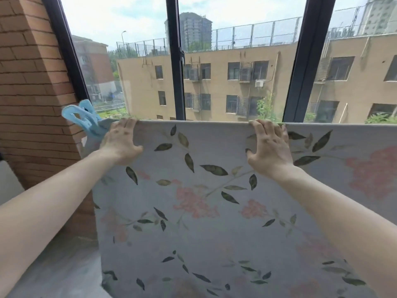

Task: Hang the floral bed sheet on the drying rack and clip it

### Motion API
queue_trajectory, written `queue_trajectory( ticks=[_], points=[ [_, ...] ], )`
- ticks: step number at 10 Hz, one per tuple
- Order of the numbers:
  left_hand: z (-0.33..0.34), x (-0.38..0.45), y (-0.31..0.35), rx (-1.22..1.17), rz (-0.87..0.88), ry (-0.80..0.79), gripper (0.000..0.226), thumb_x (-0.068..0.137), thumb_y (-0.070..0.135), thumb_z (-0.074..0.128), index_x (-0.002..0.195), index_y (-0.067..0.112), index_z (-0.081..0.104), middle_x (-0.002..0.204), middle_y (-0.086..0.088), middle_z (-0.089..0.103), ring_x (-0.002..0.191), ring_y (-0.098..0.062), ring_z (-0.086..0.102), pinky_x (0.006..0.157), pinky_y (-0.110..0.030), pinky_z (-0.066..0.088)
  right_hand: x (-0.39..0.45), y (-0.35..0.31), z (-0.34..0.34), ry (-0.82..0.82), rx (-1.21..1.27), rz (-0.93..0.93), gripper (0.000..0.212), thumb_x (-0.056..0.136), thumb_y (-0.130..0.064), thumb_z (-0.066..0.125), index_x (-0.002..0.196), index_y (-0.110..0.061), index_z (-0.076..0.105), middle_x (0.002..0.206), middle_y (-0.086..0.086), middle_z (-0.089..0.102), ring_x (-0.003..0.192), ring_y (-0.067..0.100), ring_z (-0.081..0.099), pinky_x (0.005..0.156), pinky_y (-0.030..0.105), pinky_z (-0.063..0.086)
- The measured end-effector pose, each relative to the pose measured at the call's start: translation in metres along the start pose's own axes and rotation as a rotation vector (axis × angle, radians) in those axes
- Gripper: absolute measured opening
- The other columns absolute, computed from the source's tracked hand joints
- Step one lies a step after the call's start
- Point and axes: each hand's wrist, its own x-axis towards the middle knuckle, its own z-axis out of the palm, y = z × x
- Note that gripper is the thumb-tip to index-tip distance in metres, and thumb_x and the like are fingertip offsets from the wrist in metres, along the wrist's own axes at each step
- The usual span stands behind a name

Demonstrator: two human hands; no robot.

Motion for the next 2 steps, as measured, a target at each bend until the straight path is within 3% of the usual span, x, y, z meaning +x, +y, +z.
queue_trajectory(
  ticks=[1,2],
  points=[
    [-0.013,0.006,0.015,0.017,-0.034,-0.052,0.073,0.081,0.034,0.071,0.144,0.022,0.035,0.147,-0.008,0.040,0.135,-0.033,0.038,0.110,-0.052,0.041,-0.003,-0.004,-0.004,-0.009,-0.001,0.024,0.080,0.085,-0.029,0.072,0.153,-0.023,0.032,0.152,-0.001,0.031,0.149,0.027,0.023,0.129,0.050,0.003],
    [-0.013,-0.005,0.050,-0.067,0.038,-0.046,0.072,0.083,0.030,0.070,0.145,0.021,0.036,0.145,-0.007,0.040,0.135,-0.032,0.038,0.110,-0.050,0.040,-0.010,-0.010,-0.012,-0.042,0.006,0.030,0.081,0.087,-0.028,0.070,0.157,-0.022,0.030,0.159,-0.001,0.028,0.152,0.025,0.020,0.129,0.053,0.006]
  ],
)
